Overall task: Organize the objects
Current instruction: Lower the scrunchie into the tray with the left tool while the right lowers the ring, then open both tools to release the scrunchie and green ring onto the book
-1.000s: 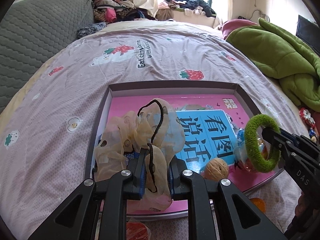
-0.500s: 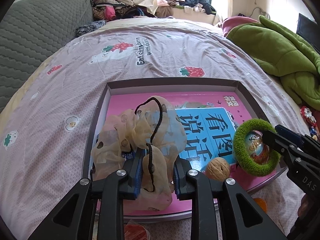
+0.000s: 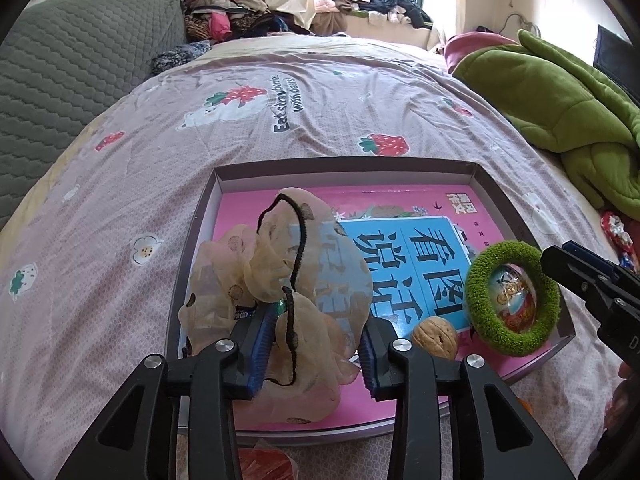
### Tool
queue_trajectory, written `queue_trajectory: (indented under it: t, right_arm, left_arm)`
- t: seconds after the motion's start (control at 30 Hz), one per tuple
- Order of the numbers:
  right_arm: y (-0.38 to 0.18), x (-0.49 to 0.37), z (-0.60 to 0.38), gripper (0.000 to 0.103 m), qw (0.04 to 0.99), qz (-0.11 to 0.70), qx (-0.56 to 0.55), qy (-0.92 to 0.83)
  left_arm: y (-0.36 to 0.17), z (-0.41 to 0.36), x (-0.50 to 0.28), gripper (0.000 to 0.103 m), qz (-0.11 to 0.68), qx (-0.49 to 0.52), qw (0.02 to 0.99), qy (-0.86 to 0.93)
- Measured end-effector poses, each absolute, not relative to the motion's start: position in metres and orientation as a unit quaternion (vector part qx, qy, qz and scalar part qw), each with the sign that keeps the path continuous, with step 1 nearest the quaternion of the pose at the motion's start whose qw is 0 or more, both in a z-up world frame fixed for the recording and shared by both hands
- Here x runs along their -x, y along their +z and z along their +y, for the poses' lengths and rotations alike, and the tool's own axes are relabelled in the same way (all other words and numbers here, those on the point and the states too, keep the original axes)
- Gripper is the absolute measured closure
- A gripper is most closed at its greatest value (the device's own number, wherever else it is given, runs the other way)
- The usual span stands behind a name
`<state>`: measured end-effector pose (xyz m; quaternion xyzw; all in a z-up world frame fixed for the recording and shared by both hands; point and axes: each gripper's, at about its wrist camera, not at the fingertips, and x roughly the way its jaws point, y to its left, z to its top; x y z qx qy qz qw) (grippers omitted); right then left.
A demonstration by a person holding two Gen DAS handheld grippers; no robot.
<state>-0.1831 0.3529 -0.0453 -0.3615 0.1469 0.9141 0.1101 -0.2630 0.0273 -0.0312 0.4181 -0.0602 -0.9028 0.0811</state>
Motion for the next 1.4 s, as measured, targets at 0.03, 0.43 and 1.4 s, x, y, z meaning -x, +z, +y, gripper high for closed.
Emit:
queue_trajectory:
  t: [0.03,0.43,1.4]
  right_arm:
    - [-0.045,0.183,0.353,0.058,0.109,0.148,0.361,0.914]
    - [-0.036,0.178,0.352,0.058,0.108,0.149,0.351,0.918]
    - [-0.007,0.16,0.326,0.052,0.082,0.129,0.322,0.934]
  left_arm:
    - [-0.03,0.027,0.262,0.057,-0.058,-0.416,0.081,-0.904]
    - [-0.013,0.024,0.254,0.045,-0.049,-0.401,0.092,-0.91]
    - [0.027,0.028,0.229,0.038,-0.036,-0.368,0.103,-0.923]
